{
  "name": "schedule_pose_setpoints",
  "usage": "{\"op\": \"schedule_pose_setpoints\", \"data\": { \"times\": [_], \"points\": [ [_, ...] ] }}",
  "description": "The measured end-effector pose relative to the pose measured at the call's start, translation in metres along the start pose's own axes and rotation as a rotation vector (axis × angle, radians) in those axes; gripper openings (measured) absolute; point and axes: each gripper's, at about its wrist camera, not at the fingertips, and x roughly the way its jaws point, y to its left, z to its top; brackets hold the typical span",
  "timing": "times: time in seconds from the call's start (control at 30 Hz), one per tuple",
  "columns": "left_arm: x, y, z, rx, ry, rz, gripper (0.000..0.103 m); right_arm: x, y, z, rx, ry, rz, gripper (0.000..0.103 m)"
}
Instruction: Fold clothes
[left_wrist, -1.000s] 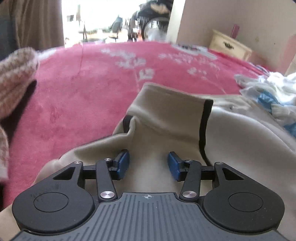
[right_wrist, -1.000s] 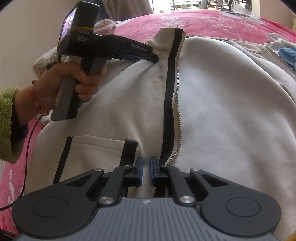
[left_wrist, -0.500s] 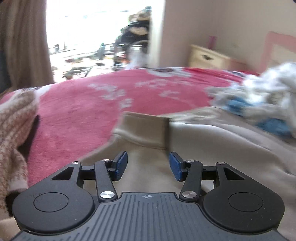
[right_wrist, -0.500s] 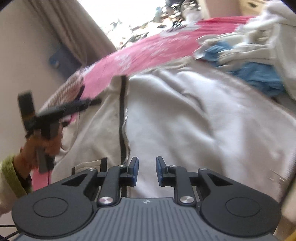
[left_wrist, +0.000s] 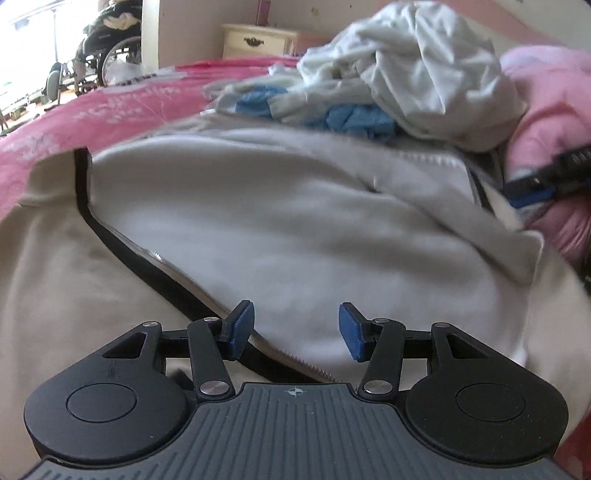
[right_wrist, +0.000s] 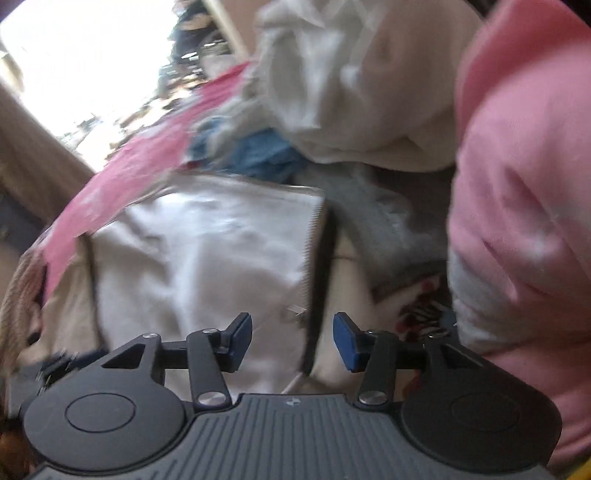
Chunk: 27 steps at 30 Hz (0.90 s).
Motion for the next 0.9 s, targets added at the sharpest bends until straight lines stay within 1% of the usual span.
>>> {"op": "schedule_pose_setpoints", "data": {
  "times": [0.17, 0.23, 0.33, 0.4, 0.57, 0.67, 0.83, 0.9],
  "points": [
    [0.005, 0.001, -0.004, 0.005, 0.005, 0.021, 0.051, 0.027, 0.002, 0.017, -0.029, -0.02, -0.053, 0.054],
    [0.005, -0.001, -0.006, 0.016, 0.004, 0.028, 0.051, 0.032, 0.006, 0.022, -0.046, -0.024, -0.08, 0.054],
    [0.004, -0.003, -0.007, 0.028, 0.001, 0.036, 0.051, 0.032, 0.015, 0.018, -0.08, -0.017, -0.126, 0.054],
    [0.004, -0.002, -0.008, 0.025, -0.001, 0.037, 0.051, 0.029, 0.024, 0.009, -0.129, -0.016, -0.164, 0.054],
    [0.003, -0.002, -0.008, 0.022, -0.004, 0.036, 0.051, 0.02, 0.04, -0.019, -0.273, 0.007, -0.23, 0.054],
    [0.003, -0.002, -0.009, 0.021, -0.006, 0.036, 0.051, 0.008, 0.044, -0.035, -0.373, -0.012, -0.292, 0.054],
    [0.003, -0.001, -0.009, 0.023, -0.003, 0.034, 0.051, 0.0, 0.048, -0.06, -0.64, -0.023, -0.413, 0.054],
    [0.003, -0.001, -0.008, 0.02, -0.003, 0.032, 0.051, 0.005, 0.05, -0.072, -0.773, -0.001, -0.438, 0.054]
  ]
}}
